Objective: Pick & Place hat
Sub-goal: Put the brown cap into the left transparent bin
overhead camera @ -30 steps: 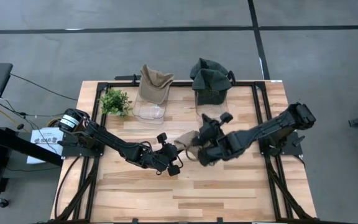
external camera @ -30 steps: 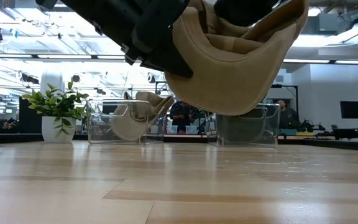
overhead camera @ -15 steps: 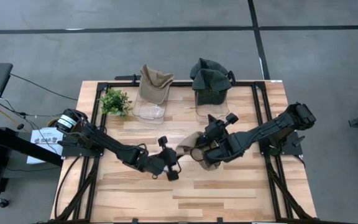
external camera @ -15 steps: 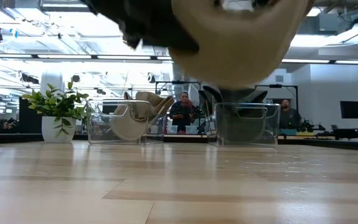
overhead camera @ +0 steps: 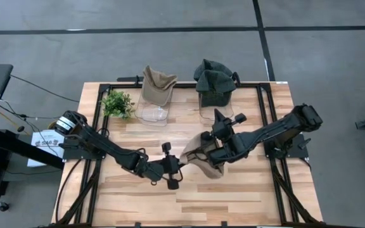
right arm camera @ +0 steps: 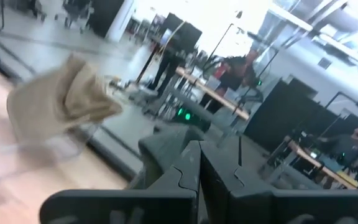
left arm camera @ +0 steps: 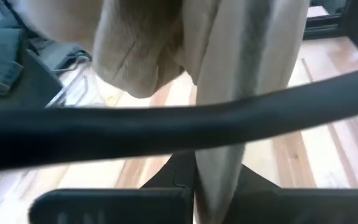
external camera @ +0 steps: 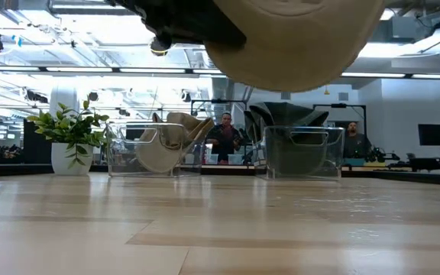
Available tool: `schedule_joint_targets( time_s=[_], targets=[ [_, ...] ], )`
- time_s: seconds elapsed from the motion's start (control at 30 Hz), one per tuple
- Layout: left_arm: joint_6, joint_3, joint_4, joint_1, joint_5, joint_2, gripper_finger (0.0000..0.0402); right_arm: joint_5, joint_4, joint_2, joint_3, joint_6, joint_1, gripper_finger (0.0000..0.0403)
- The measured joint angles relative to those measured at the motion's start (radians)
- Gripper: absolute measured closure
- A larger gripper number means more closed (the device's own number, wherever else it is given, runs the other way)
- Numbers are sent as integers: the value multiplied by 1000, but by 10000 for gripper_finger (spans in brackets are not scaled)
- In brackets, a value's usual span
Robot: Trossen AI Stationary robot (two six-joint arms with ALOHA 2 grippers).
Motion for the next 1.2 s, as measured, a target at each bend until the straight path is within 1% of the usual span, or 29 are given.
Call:
schedule_joint_targets(
  time_s=[0.07,0.33,0.6,0.7,0.87,0.97,1.13,1.2],
  targets=[
    [-6,1,0,14,31,9,389,23,1,-3,27,-27,10,403],
    [-51,1,-57,50,48,17,389,27,14,-12,133,-126,44,403],
    [-55,1,-65,51,40,18,389,18,33,-7,141,-61,118,403],
    [-55,1,-59,51,38,18,389,-2,129,-7,114,-86,134,403],
    [-52,1,-41,37,35,18,389,-54,322,-7,45,-210,139,403],
    [-52,1,-36,34,36,18,389,-57,423,-7,11,-281,130,403],
    [-52,1,-28,36,35,18,389,-80,514,1,-8,-312,107,403],
    [-52,1,-21,35,35,18,389,-85,511,14,-11,-313,91,403]
  ],
)
